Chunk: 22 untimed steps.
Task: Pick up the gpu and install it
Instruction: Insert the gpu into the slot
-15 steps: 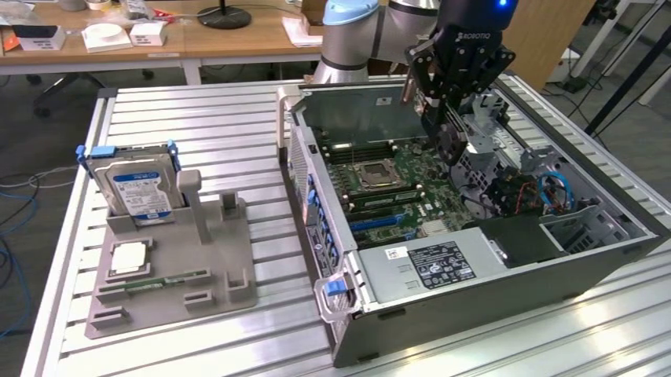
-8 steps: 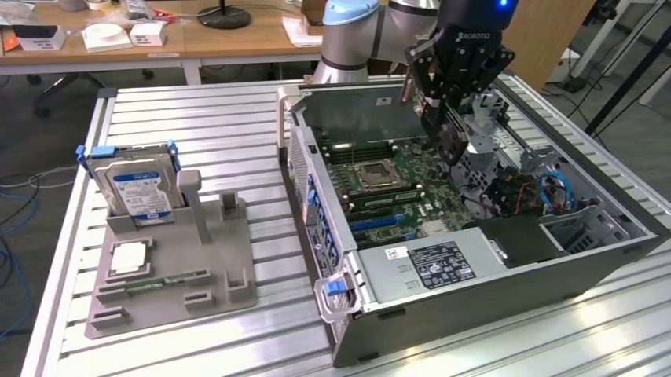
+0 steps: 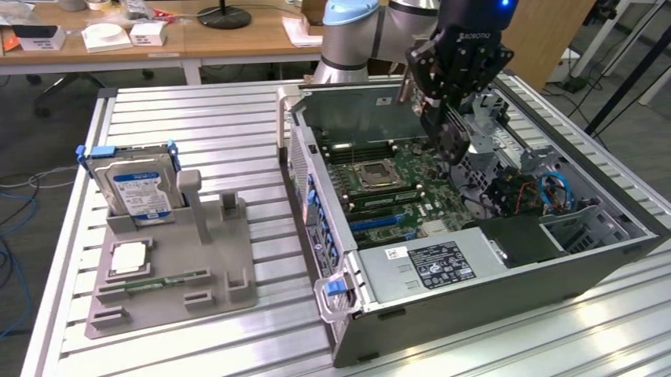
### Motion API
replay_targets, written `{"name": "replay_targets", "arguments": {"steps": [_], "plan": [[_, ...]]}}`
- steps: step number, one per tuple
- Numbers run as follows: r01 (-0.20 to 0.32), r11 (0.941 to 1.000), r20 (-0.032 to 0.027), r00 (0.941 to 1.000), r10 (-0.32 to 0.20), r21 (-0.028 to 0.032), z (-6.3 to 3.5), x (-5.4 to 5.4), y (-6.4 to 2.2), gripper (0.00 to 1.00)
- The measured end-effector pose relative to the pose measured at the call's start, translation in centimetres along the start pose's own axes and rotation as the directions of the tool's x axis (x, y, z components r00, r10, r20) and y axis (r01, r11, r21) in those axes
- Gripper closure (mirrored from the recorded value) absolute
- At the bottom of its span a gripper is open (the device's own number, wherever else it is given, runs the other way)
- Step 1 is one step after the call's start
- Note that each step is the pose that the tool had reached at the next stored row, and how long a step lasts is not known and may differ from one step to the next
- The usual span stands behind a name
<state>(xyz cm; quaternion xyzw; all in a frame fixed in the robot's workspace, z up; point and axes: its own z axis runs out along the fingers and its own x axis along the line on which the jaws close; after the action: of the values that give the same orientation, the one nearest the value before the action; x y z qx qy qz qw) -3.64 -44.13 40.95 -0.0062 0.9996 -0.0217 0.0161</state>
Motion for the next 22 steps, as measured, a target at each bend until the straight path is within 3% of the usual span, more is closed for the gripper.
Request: {"name": "replay_targets", "arguments": {"steps": [10, 22], "plan": [[0.087, 0.9962, 0.0039, 0.9962, -0.087, -0.0026, 0.00, 0.00, 0.00, 0.74], [0.188, 0.9821, 0.0088, 0.9821, -0.188, -0.0052, 0.00, 0.00, 0.00, 0.74]]}}
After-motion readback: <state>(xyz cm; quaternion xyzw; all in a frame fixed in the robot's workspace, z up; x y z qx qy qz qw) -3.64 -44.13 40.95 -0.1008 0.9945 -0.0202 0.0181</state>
